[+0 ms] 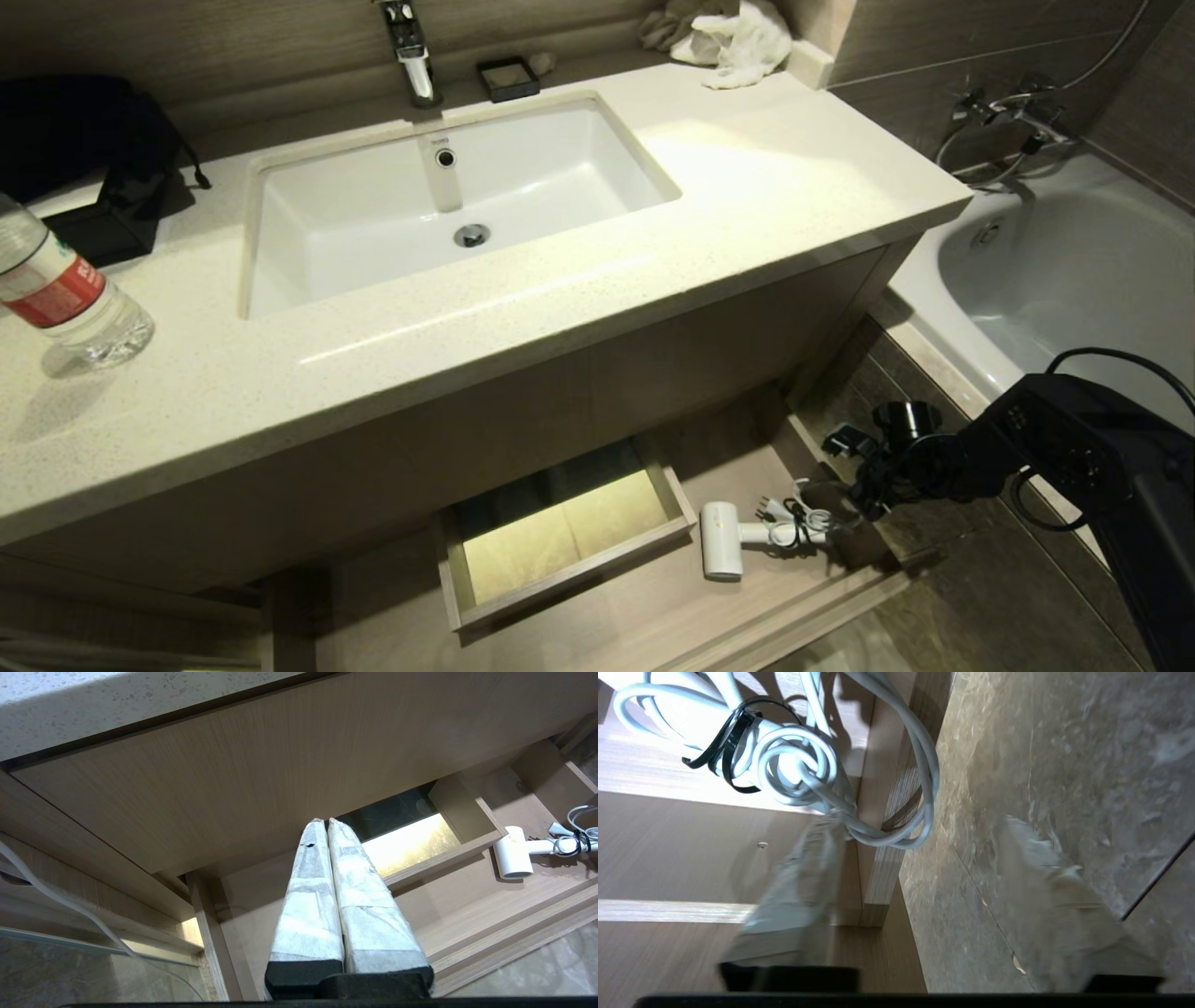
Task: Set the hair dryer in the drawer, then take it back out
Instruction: Put it into the drawer, then close the drawer
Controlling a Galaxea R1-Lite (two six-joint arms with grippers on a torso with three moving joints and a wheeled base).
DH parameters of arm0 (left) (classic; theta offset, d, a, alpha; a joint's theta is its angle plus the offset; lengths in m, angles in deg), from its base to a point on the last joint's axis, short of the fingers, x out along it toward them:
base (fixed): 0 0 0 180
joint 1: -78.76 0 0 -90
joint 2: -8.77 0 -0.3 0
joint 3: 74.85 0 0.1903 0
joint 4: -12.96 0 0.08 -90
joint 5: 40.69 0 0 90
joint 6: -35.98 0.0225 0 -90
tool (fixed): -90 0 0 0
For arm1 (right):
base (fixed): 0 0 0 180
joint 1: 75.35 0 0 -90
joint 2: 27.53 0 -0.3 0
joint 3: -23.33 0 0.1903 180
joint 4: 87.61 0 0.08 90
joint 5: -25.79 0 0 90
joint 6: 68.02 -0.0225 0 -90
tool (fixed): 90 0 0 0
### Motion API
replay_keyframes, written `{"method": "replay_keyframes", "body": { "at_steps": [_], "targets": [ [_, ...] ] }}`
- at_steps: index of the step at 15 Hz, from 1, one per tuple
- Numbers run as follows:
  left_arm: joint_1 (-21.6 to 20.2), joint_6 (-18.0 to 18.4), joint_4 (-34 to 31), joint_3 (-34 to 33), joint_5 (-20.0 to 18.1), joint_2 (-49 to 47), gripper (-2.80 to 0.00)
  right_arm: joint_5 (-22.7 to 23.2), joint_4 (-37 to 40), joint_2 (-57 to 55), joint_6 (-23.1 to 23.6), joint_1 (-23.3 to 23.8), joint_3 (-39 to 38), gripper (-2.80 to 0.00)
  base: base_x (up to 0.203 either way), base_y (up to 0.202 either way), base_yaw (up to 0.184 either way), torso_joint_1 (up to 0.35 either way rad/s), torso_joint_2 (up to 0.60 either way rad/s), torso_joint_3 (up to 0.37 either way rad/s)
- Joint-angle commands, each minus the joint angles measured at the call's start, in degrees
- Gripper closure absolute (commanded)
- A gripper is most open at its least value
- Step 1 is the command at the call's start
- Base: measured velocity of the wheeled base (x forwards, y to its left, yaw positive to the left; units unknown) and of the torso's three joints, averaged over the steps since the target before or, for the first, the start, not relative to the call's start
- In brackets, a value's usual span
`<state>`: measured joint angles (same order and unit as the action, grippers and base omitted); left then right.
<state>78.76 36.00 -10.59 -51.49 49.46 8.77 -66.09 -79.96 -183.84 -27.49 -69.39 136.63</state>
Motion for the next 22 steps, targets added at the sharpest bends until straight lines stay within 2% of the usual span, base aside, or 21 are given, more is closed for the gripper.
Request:
{"method": "replay_keyframes", "body": {
  "at_steps": [1, 3, 4, 14, 22],
  "targets": [
    [0.0, -0.02, 0.01, 0.0, 0.03, 0.0, 0.0, -0.45, 0.07, -0.23, 0.26, 0.72, 0.25, -2.8, 0.0, 0.0, 0.0, 0.0, 0.0, 0.0],
    [0.0, -0.02, 0.01, 0.0, 0.03, 0.0, 0.0, -1.62, 0.07, -0.23, 0.32, 1.14, 0.26, -2.8, 0.0, 0.0, 0.0, 0.0, 0.0, 0.0],
    [0.0, -0.02, 0.01, 0.0, 0.03, 0.0, 0.0, -1.63, 0.08, -0.05, 0.35, 1.42, 0.42, 0.0, 0.0, 0.0, 0.0, 0.0, 0.0, 0.0],
    [0.0, -0.02, 0.01, 0.0, 0.03, 0.0, 0.0, -3.89, 0.0, -0.68, 0.26, 3.88, 0.78, 0.0, 0.0, 0.0, 0.0, 0.0, 0.0, 0.0],
    [0.0, -0.02, 0.01, 0.0, 0.03, 0.0, 0.0, -3.95, -0.23, -4.92, -0.24, 3.88, 5.72, 0.0, 0.0, 0.0, 0.0, 0.0, 0.0, 0.0]
  ]
}}
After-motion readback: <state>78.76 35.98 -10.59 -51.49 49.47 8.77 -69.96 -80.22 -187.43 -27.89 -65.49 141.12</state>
